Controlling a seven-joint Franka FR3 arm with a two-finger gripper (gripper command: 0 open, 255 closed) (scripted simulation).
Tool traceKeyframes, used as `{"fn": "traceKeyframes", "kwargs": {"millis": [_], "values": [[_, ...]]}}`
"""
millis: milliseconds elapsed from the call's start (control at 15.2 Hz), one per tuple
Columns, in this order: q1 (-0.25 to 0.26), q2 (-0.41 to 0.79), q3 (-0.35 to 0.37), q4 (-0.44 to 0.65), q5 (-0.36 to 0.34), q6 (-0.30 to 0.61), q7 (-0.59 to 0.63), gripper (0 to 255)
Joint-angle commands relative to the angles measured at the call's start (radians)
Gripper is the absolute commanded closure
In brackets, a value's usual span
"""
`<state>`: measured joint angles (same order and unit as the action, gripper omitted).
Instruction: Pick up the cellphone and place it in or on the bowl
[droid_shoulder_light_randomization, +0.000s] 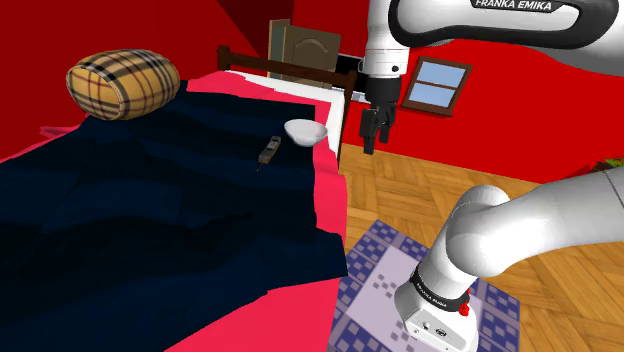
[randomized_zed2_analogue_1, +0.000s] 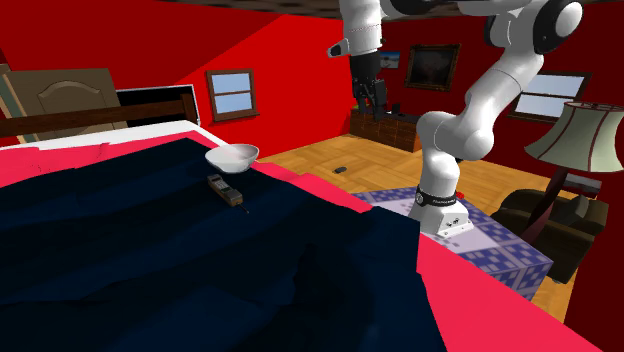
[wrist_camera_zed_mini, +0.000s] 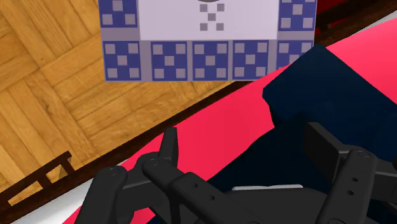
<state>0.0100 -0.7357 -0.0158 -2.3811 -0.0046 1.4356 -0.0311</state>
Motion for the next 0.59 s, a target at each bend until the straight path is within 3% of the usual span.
{"fn": "traceKeyframes", "kwargs": {"millis": [0,528], "values": [[0.0,0.0,0.0,0.0,0.0,0.0,0.0,0],[-0.039,0.247,0.077,0.048,0.066,0.241,0.247,0]]}}
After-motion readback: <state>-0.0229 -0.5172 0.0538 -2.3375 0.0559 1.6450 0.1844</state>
